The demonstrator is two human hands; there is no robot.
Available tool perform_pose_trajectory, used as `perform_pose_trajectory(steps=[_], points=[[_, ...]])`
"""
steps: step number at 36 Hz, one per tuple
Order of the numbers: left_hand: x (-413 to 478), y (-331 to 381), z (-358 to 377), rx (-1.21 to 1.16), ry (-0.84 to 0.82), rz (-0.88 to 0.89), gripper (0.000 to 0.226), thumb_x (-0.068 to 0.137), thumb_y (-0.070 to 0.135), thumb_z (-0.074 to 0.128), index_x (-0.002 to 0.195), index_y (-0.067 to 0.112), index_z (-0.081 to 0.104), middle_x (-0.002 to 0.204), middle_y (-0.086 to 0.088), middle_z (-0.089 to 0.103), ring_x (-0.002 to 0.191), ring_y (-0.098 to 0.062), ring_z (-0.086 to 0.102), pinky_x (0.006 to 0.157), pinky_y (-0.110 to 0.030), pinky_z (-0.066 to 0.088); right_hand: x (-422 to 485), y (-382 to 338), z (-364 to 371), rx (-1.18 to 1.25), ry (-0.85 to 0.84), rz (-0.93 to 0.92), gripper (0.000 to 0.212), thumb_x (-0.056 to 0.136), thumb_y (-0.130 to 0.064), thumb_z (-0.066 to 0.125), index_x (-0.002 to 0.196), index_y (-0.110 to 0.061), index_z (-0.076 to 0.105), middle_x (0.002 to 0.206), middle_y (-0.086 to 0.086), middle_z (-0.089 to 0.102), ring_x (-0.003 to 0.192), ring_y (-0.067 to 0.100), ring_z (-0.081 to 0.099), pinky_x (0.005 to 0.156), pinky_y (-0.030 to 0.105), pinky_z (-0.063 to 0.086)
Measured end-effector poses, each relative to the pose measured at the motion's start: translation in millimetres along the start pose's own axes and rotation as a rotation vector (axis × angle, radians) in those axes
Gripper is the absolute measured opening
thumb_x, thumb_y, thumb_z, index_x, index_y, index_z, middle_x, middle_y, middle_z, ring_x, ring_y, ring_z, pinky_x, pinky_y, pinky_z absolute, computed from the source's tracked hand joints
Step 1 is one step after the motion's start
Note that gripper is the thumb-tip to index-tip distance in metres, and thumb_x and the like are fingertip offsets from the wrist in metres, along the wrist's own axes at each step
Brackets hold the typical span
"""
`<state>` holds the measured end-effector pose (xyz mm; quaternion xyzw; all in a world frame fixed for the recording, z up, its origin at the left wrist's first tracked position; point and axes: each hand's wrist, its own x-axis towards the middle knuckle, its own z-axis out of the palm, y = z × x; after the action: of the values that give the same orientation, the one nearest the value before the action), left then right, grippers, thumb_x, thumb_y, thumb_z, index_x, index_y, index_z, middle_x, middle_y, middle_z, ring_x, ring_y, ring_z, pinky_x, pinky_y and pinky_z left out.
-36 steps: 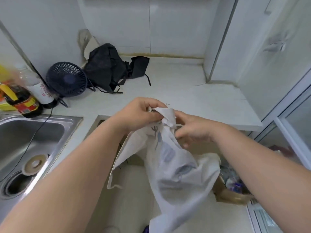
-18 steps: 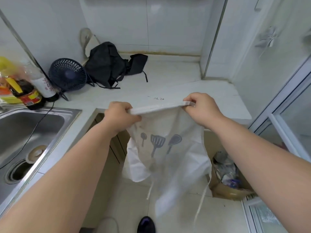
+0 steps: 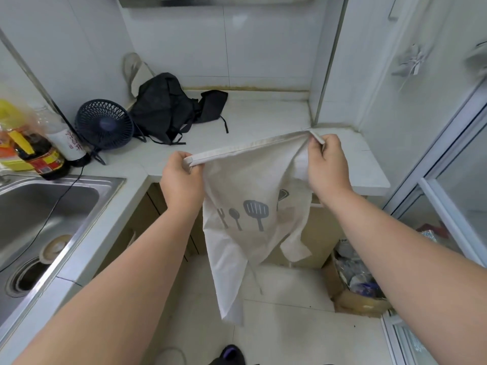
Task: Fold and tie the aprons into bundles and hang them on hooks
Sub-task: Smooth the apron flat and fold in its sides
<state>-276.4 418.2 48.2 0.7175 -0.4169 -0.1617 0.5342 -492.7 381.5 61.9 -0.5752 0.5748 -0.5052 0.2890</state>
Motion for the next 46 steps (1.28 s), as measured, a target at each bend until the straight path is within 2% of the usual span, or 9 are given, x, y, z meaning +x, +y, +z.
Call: perform_pose_trajectory(steps=[8, 15, 17, 22, 29, 33, 38, 42, 46], points=[[13, -21, -12, 0.489, -0.177, 0.059, 0.006, 0.091, 0.012, 0.058, 0.088, 0.012, 0.053, 0.090, -0.009, 0.058, 0.076, -0.024, 0.049, 0.052, -0.028, 0.031, 20, 16, -10, -0.663, -0.347, -0.084, 0.021, 0.090, -0.013, 0.054, 0.070, -0.010, 0.048, 0.077, 0.008, 0.053, 0.081, 0.031, 0.053, 0.057, 0.032, 0.032], [14, 6, -16, 0.169, 0.175, 0.599, 0.007, 0.085, -0.004, 0.057, 0.086, 0.002, 0.059, 0.091, -0.002, 0.046, 0.076, -0.005, 0.038, 0.064, -0.007, 0.035, 11, -3, -6, -0.204, 0.186, -0.239, 0.017, 0.089, 0.002, 0.040, 0.100, -0.006, 0.051, 0.075, 0.004, 0.048, 0.071, 0.022, 0.043, 0.056, 0.029, 0.025], [14, 4, -16, 0.105, 0.171, 0.526, 0.013, 0.083, -0.006, 0.053, 0.089, 0.004, 0.058, 0.093, -0.003, 0.047, 0.075, -0.003, 0.036, 0.065, -0.011, 0.039, 15, 1, -4, -0.283, 0.087, -0.200, 0.017, 0.089, 0.000, 0.040, 0.099, -0.009, 0.049, 0.084, 0.006, 0.049, 0.075, 0.023, 0.044, 0.058, 0.029, 0.026], [11, -32, -8, 0.350, -0.169, -0.127, 0.016, 0.097, 0.020, 0.051, 0.110, 0.011, 0.047, 0.096, -0.006, 0.056, 0.068, -0.012, 0.045, 0.053, -0.028, 0.032, 14, 24, 7, -0.424, -0.259, 0.093, 0.009, 0.093, -0.011, 0.041, 0.099, -0.012, 0.047, 0.091, 0.011, 0.056, 0.082, 0.031, 0.053, 0.064, 0.034, 0.040], [28, -36, -9, 0.679, -0.161, -0.039, 0.031, 0.102, 0.034, 0.036, 0.085, 0.010, 0.049, 0.105, -0.022, 0.054, 0.102, -0.031, 0.044, 0.069, -0.036, 0.033, 19, 19, 10, -0.367, -0.247, 0.055, 0.003, 0.096, -0.013, 0.039, 0.096, -0.012, 0.042, 0.088, 0.008, 0.052, 0.077, 0.027, 0.048, 0.058, 0.032, 0.035], [32, -23, -5, 0.759, -0.299, -0.082, 0.027, 0.099, 0.026, 0.038, 0.084, 0.008, 0.049, 0.099, -0.015, 0.060, 0.080, -0.029, 0.048, 0.068, -0.032, 0.036, 27, 20, 10, -0.252, -0.195, 0.164, 0.009, 0.090, -0.008, 0.040, 0.098, -0.011, 0.044, 0.097, 0.015, 0.060, 0.083, 0.031, 0.056, 0.071, 0.040, 0.049], [28, -2, 2, 0.457, -0.353, -0.037, 0.031, 0.098, 0.023, 0.034, 0.112, 0.019, 0.061, 0.090, -0.003, 0.070, 0.085, -0.025, 0.064, 0.074, -0.033, 0.050, 38, 23, -2, -0.135, -0.107, 0.253, 0.017, 0.090, -0.009, 0.038, 0.103, -0.007, 0.047, 0.104, 0.016, 0.059, 0.095, 0.032, 0.058, 0.083, 0.052, 0.054], [25, 13, 6, 0.472, -0.126, 0.142, 0.023, 0.093, 0.023, 0.041, 0.084, 0.022, 0.061, 0.080, -0.004, 0.065, 0.091, -0.032, 0.055, 0.082, -0.041, 0.047, 51, 23, -10, -0.033, -0.078, 0.199, 0.013, 0.089, -0.011, 0.038, 0.082, -0.020, 0.043, 0.090, 0.009, 0.054, 0.077, 0.027, 0.048, 0.069, 0.037, 0.045], [22, 28, 15, 0.317, -0.109, 0.191, 0.023, 0.095, 0.014, 0.040, 0.103, 0.008, 0.061, 0.094, -0.014, 0.062, 0.085, -0.026, 0.049, 0.068, -0.031, 0.034, 64, 17, -15, 0.133, -0.104, 0.244, 0.009, 0.093, -0.015, 0.041, 0.092, -0.023, 0.046, 0.084, 0.003, 0.052, 0.079, 0.022, 0.049, 0.091, 0.046, 0.051]])
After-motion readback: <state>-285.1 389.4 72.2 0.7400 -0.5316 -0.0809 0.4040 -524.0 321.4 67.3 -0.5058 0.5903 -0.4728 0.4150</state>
